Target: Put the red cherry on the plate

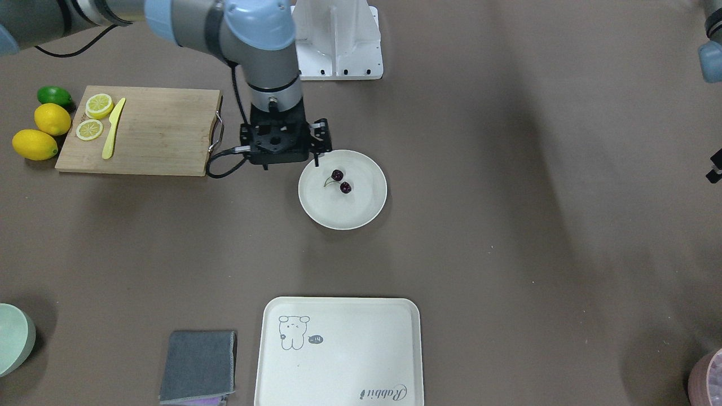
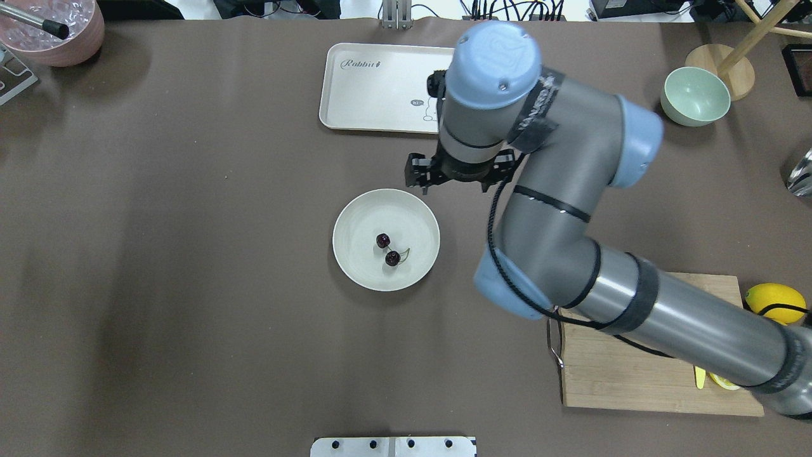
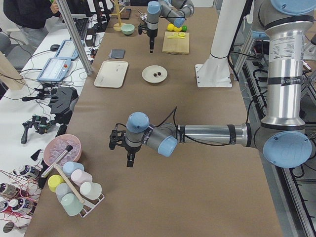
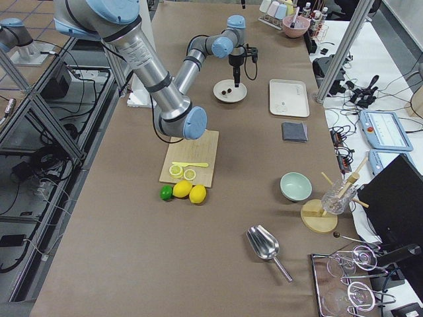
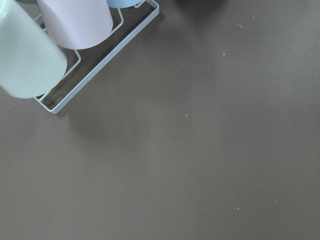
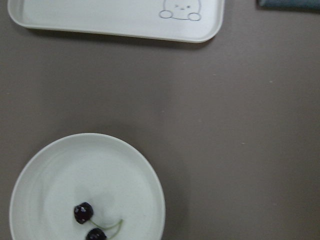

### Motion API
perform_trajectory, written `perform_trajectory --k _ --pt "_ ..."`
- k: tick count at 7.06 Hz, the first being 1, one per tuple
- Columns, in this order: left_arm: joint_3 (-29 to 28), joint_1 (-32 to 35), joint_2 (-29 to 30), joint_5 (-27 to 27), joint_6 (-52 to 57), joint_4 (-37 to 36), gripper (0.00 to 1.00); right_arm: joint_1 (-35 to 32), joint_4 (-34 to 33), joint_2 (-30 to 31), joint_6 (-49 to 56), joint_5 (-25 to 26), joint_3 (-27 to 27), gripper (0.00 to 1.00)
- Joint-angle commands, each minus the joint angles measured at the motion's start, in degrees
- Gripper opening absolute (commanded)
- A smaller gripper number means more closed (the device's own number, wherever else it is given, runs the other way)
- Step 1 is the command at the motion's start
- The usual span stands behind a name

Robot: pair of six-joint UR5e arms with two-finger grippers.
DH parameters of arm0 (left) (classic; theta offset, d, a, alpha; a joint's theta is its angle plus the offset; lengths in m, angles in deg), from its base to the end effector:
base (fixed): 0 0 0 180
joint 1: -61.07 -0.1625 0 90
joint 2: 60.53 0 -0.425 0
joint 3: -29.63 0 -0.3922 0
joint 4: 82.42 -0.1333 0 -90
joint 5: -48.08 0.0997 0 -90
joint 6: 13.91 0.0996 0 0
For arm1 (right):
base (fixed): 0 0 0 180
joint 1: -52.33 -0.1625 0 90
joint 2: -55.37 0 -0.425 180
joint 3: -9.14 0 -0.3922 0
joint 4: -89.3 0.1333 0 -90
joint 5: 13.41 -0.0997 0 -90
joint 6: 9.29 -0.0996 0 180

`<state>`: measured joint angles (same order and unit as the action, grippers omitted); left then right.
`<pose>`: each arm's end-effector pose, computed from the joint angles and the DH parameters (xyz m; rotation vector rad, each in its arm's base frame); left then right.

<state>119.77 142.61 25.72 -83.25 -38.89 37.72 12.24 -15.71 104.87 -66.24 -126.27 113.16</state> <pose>0.0047 -0.4909 0.6337 0.2200 0.8050 -0.1045 -0.4279 -0.4839 0.1737 0.0977 -0.7739 -0.0210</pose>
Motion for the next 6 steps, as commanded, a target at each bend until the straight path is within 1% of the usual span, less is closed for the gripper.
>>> perform_trajectory --k 1,2,3,4,5,6 --pt "0.4 1.3 -2.0 -2.1 1.0 0.0 0.98 -15.5 -2.7 17.0 17.1 -10.1 11.2 1.0" --pt "0.3 1.6 -1.8 -4.3 1.0 0.0 0.98 -21.7 -2.7 24.3 27.5 -12.5 12.8 1.0" --pt "0.3 1.6 -1.8 -4.6 1.0 0.0 0.98 -27.4 -2.7 28.9 37.2 -13.4 12.7 1.0" --pt "0.3 1.7 -1.6 -4.6 1.0 -0.1 0.98 -33.2 -2.8 32.6 44.5 -16.0 11.6 1.0" --pt "0.4 1.7 -1.5 -4.7 0.9 -0.2 0.98 -39.4 -2.7 35.9 52.4 -17.9 9.3 1.0" --pt "0.5 1.8 -1.4 -6.0 0.9 -0.3 0.98 -43.5 -2.1 39.3 60.0 -18.4 6.4 1.0"
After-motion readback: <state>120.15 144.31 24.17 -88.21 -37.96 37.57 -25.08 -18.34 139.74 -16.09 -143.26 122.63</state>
